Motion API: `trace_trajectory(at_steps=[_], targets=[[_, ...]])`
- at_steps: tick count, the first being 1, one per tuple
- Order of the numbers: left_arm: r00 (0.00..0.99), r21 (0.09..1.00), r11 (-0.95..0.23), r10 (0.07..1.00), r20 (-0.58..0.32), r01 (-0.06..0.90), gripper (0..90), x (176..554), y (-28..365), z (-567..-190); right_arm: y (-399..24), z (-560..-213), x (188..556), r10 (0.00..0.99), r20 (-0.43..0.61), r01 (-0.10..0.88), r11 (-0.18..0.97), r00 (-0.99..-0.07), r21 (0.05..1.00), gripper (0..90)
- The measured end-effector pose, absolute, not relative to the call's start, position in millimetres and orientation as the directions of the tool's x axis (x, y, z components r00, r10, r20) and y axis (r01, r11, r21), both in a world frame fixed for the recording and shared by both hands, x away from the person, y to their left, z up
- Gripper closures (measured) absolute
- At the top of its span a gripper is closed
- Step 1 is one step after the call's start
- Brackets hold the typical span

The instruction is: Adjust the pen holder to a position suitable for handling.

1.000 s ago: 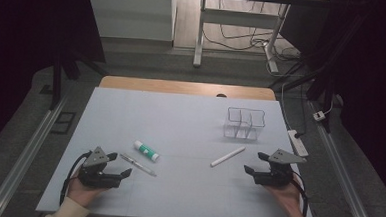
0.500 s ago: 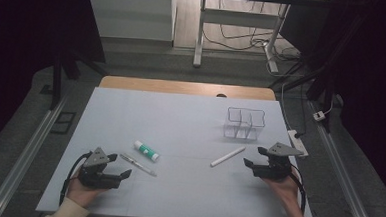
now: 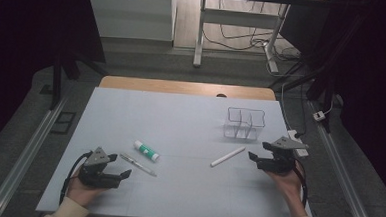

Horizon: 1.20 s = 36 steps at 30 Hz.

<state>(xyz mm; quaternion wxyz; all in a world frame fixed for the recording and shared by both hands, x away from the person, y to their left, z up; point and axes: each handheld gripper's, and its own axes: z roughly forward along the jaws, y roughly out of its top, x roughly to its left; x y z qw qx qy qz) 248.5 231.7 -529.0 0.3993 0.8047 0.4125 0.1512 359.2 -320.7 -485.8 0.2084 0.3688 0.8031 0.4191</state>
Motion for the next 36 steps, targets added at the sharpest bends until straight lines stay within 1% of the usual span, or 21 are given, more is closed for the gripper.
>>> trace_trajectory(at_steps=[3,4,8,12,14,17,18,20,25,26,27,28,33,34,36], targets=[[0.615,0.766,-0.342,0.784,-0.086,0.543,19.6,248.7,231.4,-528.9,-322.8,-484.5,362.9,0.777,-0.023,0.429,0.372,-0.630,0.823,27.3],[0.614,0.766,-0.342,0.784,-0.086,0.545,19.5,248.7,231.3,-529.0,-323.9,-483.4,365.8,0.782,-0.019,0.434,0.365,-0.623,0.824,29.3],[0.610,0.767,-0.338,0.787,-0.087,0.546,19.5,248.7,232.1,-528.7,-325.6,-481.2,371.7,0.789,-0.019,0.446,0.366,-0.614,0.817,31.2],[0.611,0.765,-0.341,0.787,-0.086,0.546,19.3,249.3,231.2,-528.9,-328.4,-479.6,379.5,0.808,-0.025,0.460,0.360,-0.589,0.812,36.3],[0.612,0.762,-0.345,0.787,-0.083,0.548,19.3,249.6,230.6,-529.3,-329.7,-478.7,384.6,0.818,-0.012,0.479,0.349,-0.575,0.806,41.5],[0.611,0.762,-0.344,0.788,-0.084,0.549,19.3,249.8,230.5,-529.3,-330.6,-478.1,388.0,0.827,0.008,0.501,0.333,-0.562,0.799,43.0],[0.610,0.762,-0.343,0.788,-0.084,0.549,19.3,249.9,230.4,-529.3,-331.3,-478.0,390.0,0.835,0.002,0.503,0.330,-0.550,0.799,45.3],[0.609,0.762,-0.342,0.788,-0.085,0.549,19.3,249.8,230.4,-529.1,-332.0,-478.1,390.8,0.838,-0.002,0.505,0.330,-0.545,0.798,46.9],[0.610,0.762,-0.344,0.788,-0.084,0.549,19.3,250.5,229.6,-529.3,-335.9,-479.2,394.3,0.848,-0.022,0.514,0.341,-0.529,0.787,58.1],[0.611,0.762,-0.345,0.787,-0.084,0.549,19.3,250.6,229.4,-529.4,-337.9,-480.0,395.6,0.848,-0.020,0.517,0.342,-0.529,0.785,64.6],[0.611,0.762,-0.345,0.787,-0.084,0.549,19.3,250.7,229.2,-529.4,-337.9,-480.0,395.6,0.848,-0.020,0.517,0.342,-0.529,0.785,64.6],[0.611,0.761,-0.347,0.787,-0.082,0.549,19.3,250.8,229.2,-529.4,-338.7,-480.6,396.4,0.848,-0.023,0.520,0.345,-0.529,0.782,67.6],[0.619,0.764,-0.349,0.781,-0.082,0.542,19.3,250.5,228.1,-528.4,-342.3,-483.7,400.7,0.854,-0.029,0.529,0.348,-0.520,0.774,86.9],[0.619,0.765,-0.349,0.781,-0.082,0.542,19.3,250.5,227.8,-528.4,-343.3,-484.2,401.7,0.856,-0.035,0.530,0.350,-0.515,0.773,88.6],[0.620,0.764,-0.351,0.780,-0.082,0.542,19.3,250.7,227.4,-528.6,-345.8,-485.9,405.3,0.863,-0.035,0.532,0.342,-0.504,0.775,88.7]])
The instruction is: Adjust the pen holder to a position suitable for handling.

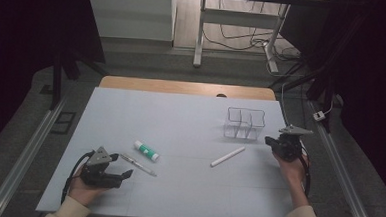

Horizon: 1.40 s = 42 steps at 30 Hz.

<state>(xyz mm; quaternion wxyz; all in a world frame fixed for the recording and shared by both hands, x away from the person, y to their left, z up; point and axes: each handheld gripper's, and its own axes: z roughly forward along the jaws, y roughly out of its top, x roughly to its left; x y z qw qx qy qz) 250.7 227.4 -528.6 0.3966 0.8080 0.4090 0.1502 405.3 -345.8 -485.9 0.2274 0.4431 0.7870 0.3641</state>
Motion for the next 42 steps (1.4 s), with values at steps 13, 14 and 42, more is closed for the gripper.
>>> trace_trajectory(at_steps=[13,14,42], targets=[[0.618,0.760,-0.357,0.782,-0.074,0.544,19.3,251.5,227.7,-529.4,-350.9,-489.7,423.5,0.870,-0.031,0.536,0.331,-0.492,0.776,88.7],[0.619,0.759,-0.359,0.782,-0.074,0.544,19.3,251.6,227.7,-529.5,-350.2,-490.4,425.3,0.870,-0.027,0.537,0.328,-0.493,0.777,88.7],[0.620,0.746,-0.375,0.782,-0.065,0.550,19.3,252.5,226.9,-531.7,-339.3,-502.3,456.8,0.866,-0.022,0.539,0.330,-0.499,0.775,88.7]])
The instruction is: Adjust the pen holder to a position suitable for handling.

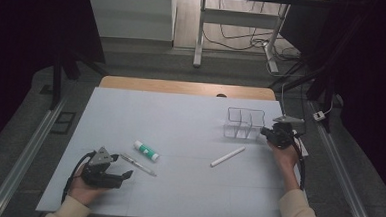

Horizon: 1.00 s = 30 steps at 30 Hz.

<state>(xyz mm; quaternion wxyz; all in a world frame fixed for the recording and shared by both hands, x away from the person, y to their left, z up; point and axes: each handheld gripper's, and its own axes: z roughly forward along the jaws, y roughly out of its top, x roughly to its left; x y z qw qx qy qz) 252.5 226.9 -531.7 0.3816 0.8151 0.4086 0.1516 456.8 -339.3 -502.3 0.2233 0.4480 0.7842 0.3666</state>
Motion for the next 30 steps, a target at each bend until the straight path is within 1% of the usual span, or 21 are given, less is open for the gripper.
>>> trace_trajectory(at_steps=[15,30], targets=[[0.628,0.743,-0.378,0.775,-0.072,0.552,19.4,253.9,224.7,-532.4,-332.7,-502.5,456.8,0.867,-0.026,0.538,0.331,-0.497,0.775,88.7],[0.631,0.740,-0.386,0.773,-0.067,0.551,19.3,254.7,222.8,-532.7,-313.5,-500.2,459.7,0.847,-0.023,0.520,0.347,-0.531,0.780,88.7]])
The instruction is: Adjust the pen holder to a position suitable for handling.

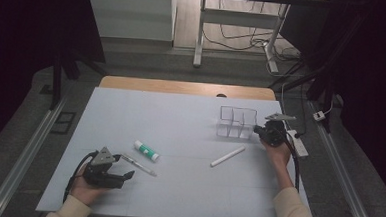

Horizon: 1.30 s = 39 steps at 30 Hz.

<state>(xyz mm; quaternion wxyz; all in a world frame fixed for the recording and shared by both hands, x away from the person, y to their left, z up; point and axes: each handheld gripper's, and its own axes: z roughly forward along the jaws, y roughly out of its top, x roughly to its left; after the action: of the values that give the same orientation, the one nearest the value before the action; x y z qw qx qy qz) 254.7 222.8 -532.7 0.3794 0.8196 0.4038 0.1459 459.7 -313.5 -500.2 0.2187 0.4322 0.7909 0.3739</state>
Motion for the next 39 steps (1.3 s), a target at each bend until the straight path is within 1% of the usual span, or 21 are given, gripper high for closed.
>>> trace_trajectory(at_steps=[12,29,32,39], targets=[[0.634,0.737,-0.390,0.770,-0.067,0.551,19.4,255.1,222.1,-533.3,-295.2,-500.1,462.6,0.829,-0.035,0.506,0.374,-0.559,0.778,88.7],[0.635,0.735,-0.394,0.770,-0.064,0.552,19.4,255.2,221.9,-533.7,-273.6,-501.3,466.6,0.811,-0.033,0.488,0.384,-0.585,0.784,88.7],[0.634,0.736,-0.393,0.771,-0.063,0.551,19.3,255.2,221.7,-533.5,-270.7,-502.2,467.0,0.809,-0.019,0.490,0.374,-0.587,0.788,88.7],[0.636,0.734,-0.395,0.769,-0.064,0.552,19.3,255.3,222.0,-534.0,-261.8,-502.6,467.7,0.799,-0.028,0.480,0.388,-0.600,0.787,88.7]])
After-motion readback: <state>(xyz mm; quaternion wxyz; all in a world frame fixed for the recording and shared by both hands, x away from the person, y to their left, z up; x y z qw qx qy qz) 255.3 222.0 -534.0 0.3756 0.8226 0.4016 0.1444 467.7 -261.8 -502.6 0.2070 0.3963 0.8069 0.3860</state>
